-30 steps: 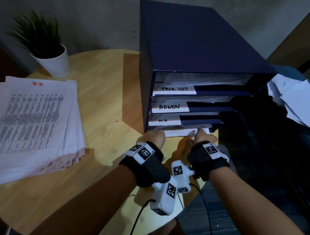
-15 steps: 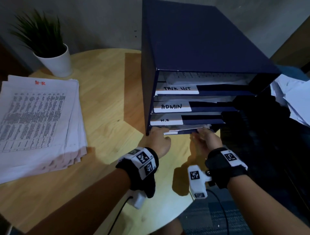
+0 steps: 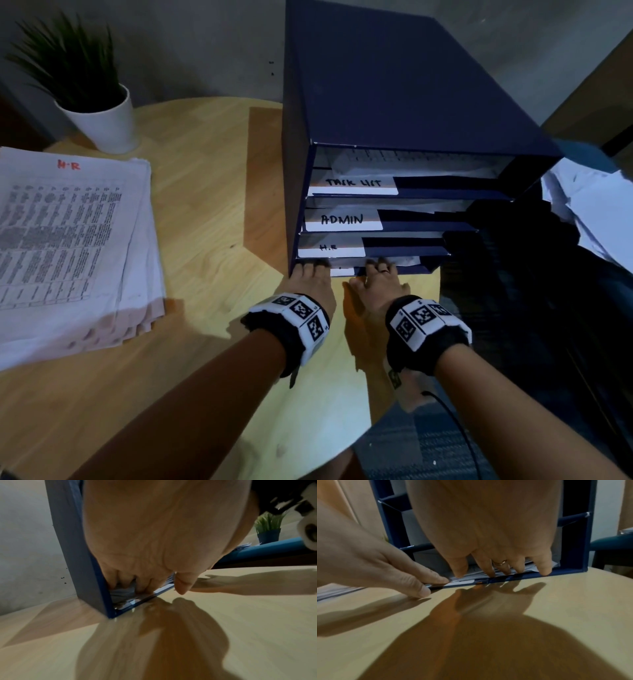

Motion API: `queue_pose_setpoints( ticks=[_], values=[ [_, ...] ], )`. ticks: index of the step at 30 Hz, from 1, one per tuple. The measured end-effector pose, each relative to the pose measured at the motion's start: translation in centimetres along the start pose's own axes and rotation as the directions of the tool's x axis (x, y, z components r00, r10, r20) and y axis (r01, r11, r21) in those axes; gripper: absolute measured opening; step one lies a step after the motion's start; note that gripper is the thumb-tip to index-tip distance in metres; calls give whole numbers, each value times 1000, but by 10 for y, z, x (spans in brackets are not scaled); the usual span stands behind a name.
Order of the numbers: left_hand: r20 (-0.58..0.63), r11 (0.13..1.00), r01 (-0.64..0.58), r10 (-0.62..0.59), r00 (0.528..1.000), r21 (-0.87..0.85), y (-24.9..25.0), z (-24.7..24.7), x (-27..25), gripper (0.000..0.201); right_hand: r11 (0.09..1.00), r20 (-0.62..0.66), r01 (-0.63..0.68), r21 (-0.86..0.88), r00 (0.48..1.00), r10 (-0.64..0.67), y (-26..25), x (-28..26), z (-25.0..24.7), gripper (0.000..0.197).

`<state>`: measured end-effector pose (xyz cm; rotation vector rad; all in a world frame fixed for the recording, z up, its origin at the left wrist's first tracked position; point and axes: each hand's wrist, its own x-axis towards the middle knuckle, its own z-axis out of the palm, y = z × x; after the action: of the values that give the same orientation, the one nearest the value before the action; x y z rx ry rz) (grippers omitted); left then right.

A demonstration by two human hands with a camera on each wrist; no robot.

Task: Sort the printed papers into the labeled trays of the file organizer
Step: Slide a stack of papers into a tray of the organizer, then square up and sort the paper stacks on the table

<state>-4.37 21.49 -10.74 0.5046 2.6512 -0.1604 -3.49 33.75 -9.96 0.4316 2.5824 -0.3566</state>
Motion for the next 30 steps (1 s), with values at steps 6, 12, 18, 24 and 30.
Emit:
queue_pose_setpoints(
  ticks=[6, 12, 18, 24, 30],
  values=[
    [122, 983, -19, -3, 993, 184, 16, -17, -2, 56, 998, 22, 23, -62, 1000, -22, 5, -7, 3, 62],
    [-139, 994, -102, 98, 985, -26, -10, -6, -11, 56, 989, 68, 31, -145, 997, -22, -18, -23, 8, 67],
    [-141, 973, -207, 193, 971, -99, -31, -12, -43, 52, 965, 218, 166, -202, 969, -121, -55, -41, 10, 43],
    [-160, 956, -85, 41, 986, -279, -77, -18, -85, 41, 909, 281, 324, -261, 927, -250, -94, -76, 16, 39],
    [-200, 852, 254, -377, 904, -458, -161, -10, -116, 39, 836, 252, 542, -85, 823, -508, -141, -93, 28, 40]
  ],
)
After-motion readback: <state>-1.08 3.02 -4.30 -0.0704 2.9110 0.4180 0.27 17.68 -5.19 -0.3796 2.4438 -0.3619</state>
